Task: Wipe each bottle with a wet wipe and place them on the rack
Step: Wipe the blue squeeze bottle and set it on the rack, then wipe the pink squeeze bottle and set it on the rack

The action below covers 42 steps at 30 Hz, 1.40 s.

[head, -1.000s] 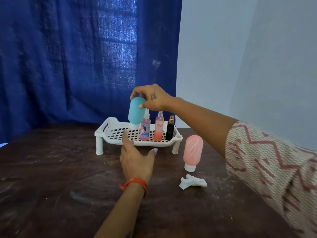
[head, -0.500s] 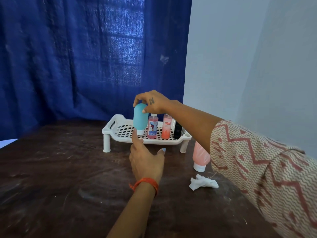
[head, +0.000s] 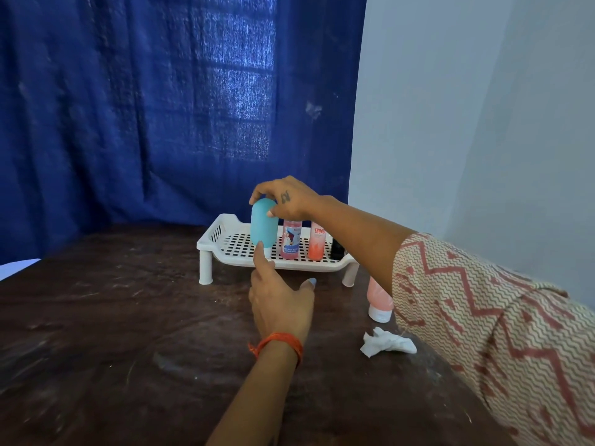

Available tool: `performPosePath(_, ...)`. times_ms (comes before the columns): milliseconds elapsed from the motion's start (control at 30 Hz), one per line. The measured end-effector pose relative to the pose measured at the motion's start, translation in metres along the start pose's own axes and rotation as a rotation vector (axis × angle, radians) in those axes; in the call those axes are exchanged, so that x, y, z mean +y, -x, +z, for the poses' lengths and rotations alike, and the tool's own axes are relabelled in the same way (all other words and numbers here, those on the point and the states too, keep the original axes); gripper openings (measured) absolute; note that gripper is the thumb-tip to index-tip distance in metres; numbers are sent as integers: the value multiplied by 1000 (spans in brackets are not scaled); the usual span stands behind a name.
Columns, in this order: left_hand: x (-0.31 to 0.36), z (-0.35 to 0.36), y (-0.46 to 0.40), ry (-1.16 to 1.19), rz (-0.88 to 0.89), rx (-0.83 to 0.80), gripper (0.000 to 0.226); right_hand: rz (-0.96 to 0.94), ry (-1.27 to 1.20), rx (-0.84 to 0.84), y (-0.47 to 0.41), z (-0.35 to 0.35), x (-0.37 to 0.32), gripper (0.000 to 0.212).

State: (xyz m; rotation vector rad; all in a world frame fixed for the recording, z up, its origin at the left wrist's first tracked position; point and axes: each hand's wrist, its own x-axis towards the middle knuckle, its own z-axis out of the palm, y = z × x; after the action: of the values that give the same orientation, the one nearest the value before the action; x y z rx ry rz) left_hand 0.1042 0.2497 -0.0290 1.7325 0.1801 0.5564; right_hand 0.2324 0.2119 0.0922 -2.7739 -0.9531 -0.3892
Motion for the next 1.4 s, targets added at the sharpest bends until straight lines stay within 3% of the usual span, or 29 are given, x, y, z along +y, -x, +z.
performPosePath(433,4,0,2,-22,69,-20,101,51,-104,93,30,-36,19,37)
performPosePath(833,13,1,16,-124,267,-93,98,193,-227,242,158,-63,51,37)
performPosePath(967,13,1,20,-152,286,-126,98,291,-456,337,204,-39,52,38)
performPosePath(1100,12,3,23,-191,323,-170,97,395,-663,384,232,6,53,52)
performPosePath(1400,9,7,26,-196,350,-294,95,477,-650,457,235,44,59,47)
